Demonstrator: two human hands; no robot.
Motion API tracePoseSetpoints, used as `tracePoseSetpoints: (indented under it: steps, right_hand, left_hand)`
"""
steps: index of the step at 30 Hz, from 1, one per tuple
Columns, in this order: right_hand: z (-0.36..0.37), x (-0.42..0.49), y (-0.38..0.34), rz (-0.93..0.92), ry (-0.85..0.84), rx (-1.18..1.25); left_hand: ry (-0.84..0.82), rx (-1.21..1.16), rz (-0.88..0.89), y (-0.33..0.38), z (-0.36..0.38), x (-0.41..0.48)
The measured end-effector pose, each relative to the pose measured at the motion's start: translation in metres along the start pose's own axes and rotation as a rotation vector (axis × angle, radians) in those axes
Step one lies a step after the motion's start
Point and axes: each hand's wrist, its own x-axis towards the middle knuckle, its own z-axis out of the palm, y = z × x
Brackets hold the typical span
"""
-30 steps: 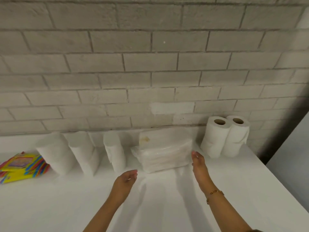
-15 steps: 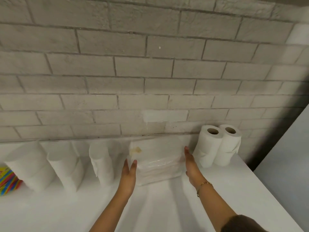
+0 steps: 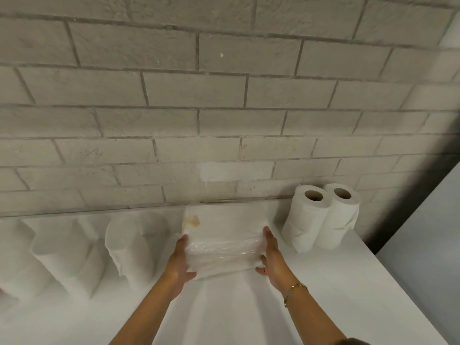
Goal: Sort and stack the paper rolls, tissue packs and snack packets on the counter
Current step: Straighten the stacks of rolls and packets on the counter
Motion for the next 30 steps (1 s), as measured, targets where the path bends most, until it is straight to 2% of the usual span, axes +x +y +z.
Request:
tracePoseSetpoints:
  steps: [5, 18, 23, 27, 30]
  right_hand:
    - [-0.008, 0.011, -0.012, 0.006, 0.039, 0.008]
    - [-0.021, 0.022, -0.037, 0.054, -0.018, -0.004]
    - [-0.026, 0.015, -0.036, -0.052, -0.018, 0.102]
    - [-0.020, 0.001, -0.017, -0.182, 0.096, 0.274]
    - [-0.004, -0.013, 0.009, -0.186, 0.157, 0.316]
  left_hand:
    - [-0.042, 0.020, -0.028, 0.010, 0.020, 0.018]
    - [-0.070, 0.103, -0.022, 0.014, 0.048, 0.023]
    - [-0.066, 0.147, -0.026, 0.014, 0.043, 0.024]
    - [-0.003, 0.175, 0.018, 0.020, 0.033, 0.000]
    - [0.052, 0.230, 0.037, 0.013, 0.010, -0.017]
